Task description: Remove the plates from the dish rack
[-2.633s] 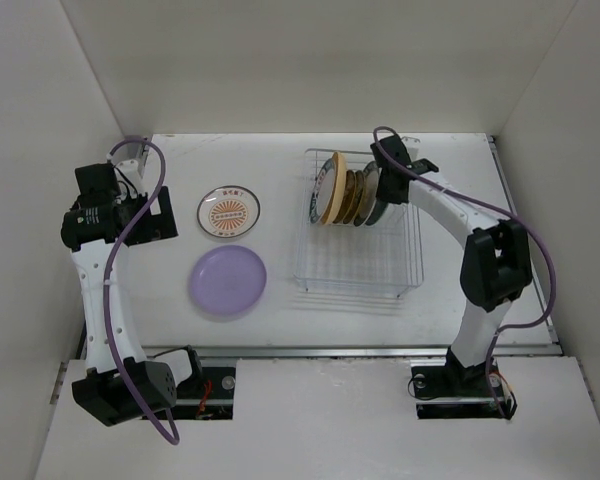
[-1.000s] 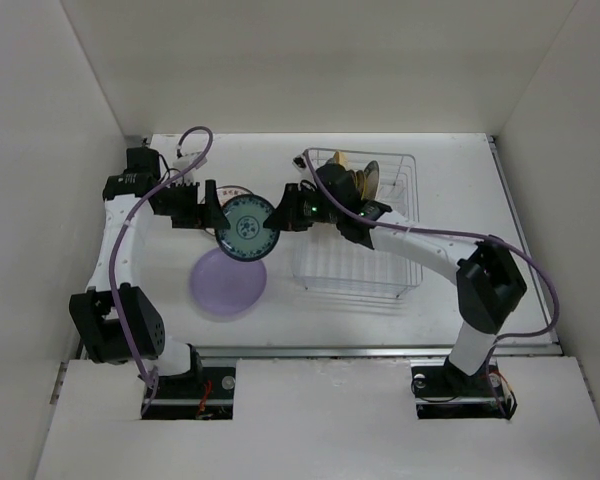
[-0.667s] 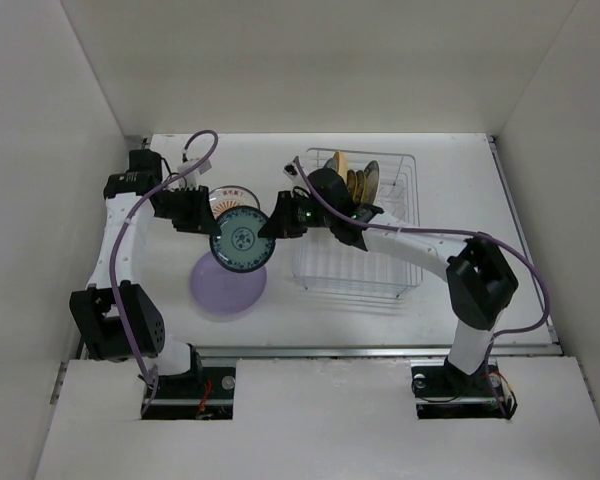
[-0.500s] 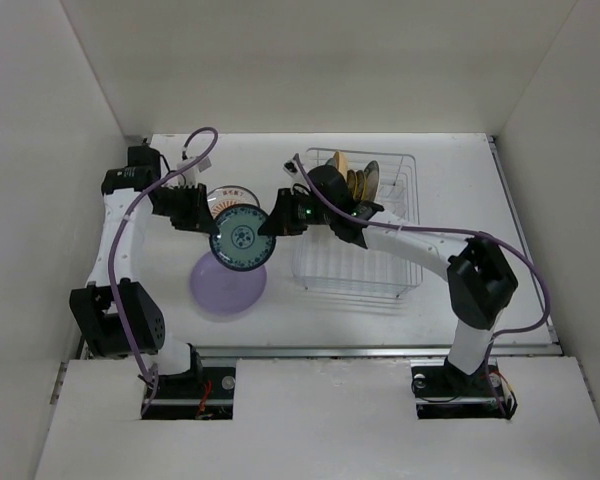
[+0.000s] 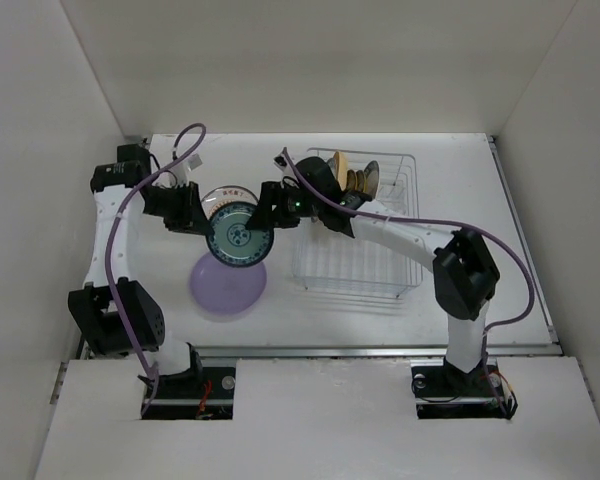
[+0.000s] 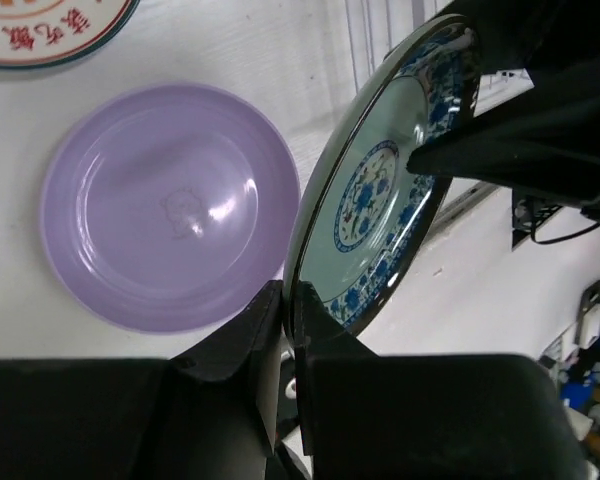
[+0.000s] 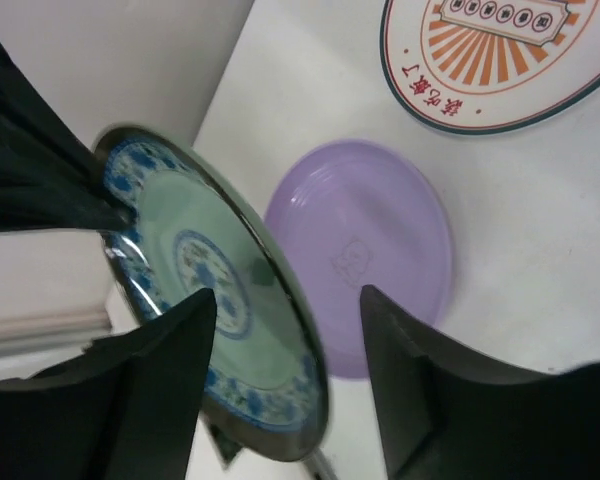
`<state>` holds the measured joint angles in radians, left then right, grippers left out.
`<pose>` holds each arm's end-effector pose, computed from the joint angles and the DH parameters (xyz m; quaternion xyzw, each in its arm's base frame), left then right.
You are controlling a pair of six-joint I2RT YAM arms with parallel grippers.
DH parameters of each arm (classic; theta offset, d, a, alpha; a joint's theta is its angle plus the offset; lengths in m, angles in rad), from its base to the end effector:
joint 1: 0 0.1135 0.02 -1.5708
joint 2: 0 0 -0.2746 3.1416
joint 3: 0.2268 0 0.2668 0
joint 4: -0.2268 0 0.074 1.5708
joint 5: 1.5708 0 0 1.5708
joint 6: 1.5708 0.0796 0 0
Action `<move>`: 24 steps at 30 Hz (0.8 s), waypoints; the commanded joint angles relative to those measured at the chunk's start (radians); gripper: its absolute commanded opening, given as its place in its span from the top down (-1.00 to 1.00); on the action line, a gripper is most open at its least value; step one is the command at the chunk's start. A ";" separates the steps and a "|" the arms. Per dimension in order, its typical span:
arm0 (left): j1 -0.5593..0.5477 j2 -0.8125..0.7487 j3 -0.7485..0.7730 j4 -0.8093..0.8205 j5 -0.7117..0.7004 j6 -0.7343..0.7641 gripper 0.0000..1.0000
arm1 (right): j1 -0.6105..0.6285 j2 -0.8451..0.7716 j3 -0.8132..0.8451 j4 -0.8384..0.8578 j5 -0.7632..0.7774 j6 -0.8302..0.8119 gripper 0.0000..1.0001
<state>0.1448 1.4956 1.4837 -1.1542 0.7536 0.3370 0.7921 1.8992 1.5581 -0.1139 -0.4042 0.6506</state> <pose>0.3166 -0.0089 0.3228 0.1610 0.8996 -0.3055 0.2675 0.3330 0.3821 0.2783 -0.1647 0.8215 0.4704 0.2770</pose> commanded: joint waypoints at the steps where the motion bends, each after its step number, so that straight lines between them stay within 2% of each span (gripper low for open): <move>1: 0.064 0.021 0.064 -0.096 0.046 -0.027 1.00 | 0.015 0.011 0.082 -0.029 0.019 -0.005 -0.36; 3: 0.099 0.022 0.064 -0.096 0.046 -0.027 1.00 | 0.015 -0.002 0.094 -0.029 0.028 -0.005 -0.63; 7: 0.211 0.022 -0.002 -0.012 -0.054 -0.081 1.00 | 0.015 -0.049 0.138 -0.124 0.184 -0.005 -0.81; 9: 0.266 0.032 -0.028 0.046 -0.085 -0.124 1.00 | 0.015 -0.063 0.189 -0.241 0.319 0.006 -0.81; 10: 0.324 0.052 -0.037 0.080 -0.101 -0.156 1.00 | 0.015 -0.080 0.203 -0.274 0.346 0.006 -0.81; 14: 0.424 0.104 -0.046 0.262 -0.189 -0.312 1.00 | 0.015 -0.182 0.165 -0.342 0.398 0.006 -0.81; 19: 0.459 0.172 -0.056 0.372 -0.252 -0.401 1.00 | 0.015 -0.370 0.010 -0.421 0.557 0.038 -0.83; 21: 0.475 0.221 -0.056 0.404 -0.293 -0.440 1.00 | 0.015 -0.449 -0.015 -0.447 0.591 0.047 -0.86; 24: 0.510 0.329 -0.033 0.404 -0.283 -0.475 1.00 | 0.015 -0.520 -0.033 -0.497 0.637 0.047 -0.89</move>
<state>0.6174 1.7565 1.4330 -0.7952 0.4862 -0.0616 0.8001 1.4223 1.5459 -0.5350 0.1352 0.6849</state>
